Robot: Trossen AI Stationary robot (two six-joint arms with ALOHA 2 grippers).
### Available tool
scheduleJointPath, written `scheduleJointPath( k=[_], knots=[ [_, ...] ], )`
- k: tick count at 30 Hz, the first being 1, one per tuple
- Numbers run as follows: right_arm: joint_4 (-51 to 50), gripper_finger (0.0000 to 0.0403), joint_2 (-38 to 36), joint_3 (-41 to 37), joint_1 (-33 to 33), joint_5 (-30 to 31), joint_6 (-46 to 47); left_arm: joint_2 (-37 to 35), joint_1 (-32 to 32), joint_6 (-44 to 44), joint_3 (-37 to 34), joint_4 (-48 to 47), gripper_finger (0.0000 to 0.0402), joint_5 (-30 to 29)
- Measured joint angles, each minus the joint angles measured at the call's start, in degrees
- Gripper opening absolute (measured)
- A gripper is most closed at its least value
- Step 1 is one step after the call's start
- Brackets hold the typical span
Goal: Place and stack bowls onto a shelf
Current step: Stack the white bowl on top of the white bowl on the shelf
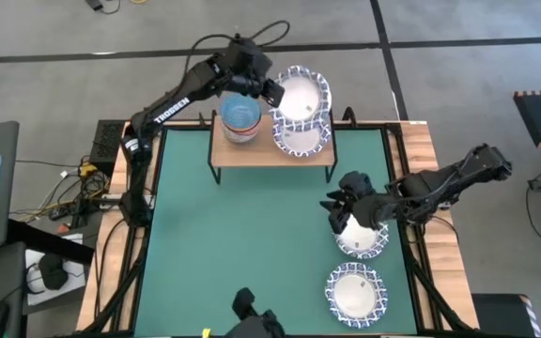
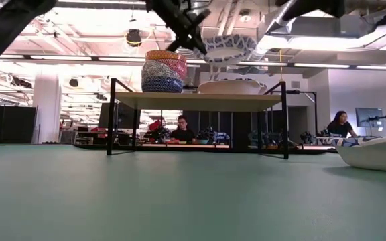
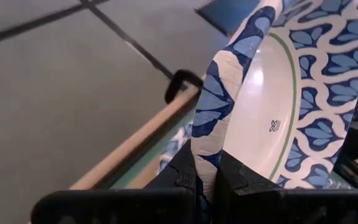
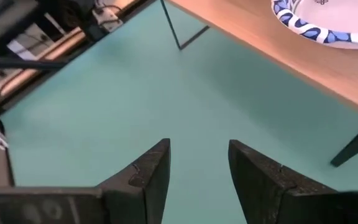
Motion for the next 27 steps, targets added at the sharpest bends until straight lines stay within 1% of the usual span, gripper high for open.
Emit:
scheduleJointPath(
  k=[1,3,5,8,13,16,18,22,27],
  knots=[
    [0.1,0.0188,0.0,0.0,-1.4,-1.5,-1.3,0.8,0.1,0.0,0.2,0.8,0.0000,1.0],
    [0.1,0.0188,0.0,0.0,-4.1,-4.6,-3.4,2.6,0.1,0.8,1.4,-0.7,0.0000,2.7],
    [0.0,0.0188,0.0,0.0,-6.6,-7.6,-4.8,4.1,0.1,2.4,2.9,-1.4,0.0000,2.9],
    [0.0,0.0188,0.0,0.0,-8.6,-10.0,-6.2,4.8,0.3,6.5,4.0,-2.7,0.0000,3.6],
    [-0.2,0.0188,0.0,0.0,-9.6,-10.8,-7.5,5.0,0.4,13.1,4.0,-4.8,0.0000,4.1],
    [-0.2,0.0188,0.0,0.0,-10.1,-10.8,-7.7,5.0,0.0,14.5,4.0,-5.0,0.0000,4.3],
    [-0.2,0.0188,0.0,0.0,-10.5,-10.9,-7.7,5.0,-0.2,15.1,4.0,-5.0,0.0005,5.5],
    [-0.5,0.0188,0.0,0.0,-10.8,-11.1,-7.6,5.0,-0.8,15.2,4.0,-6.6,0.0033,6.8],
    [-1.6,0.0188,0.0,0.0,-10.8,-12.3,-6.6,5.0,-1.1,14.6,4.0,-7.7,0.0087,7.1]
  ],
)
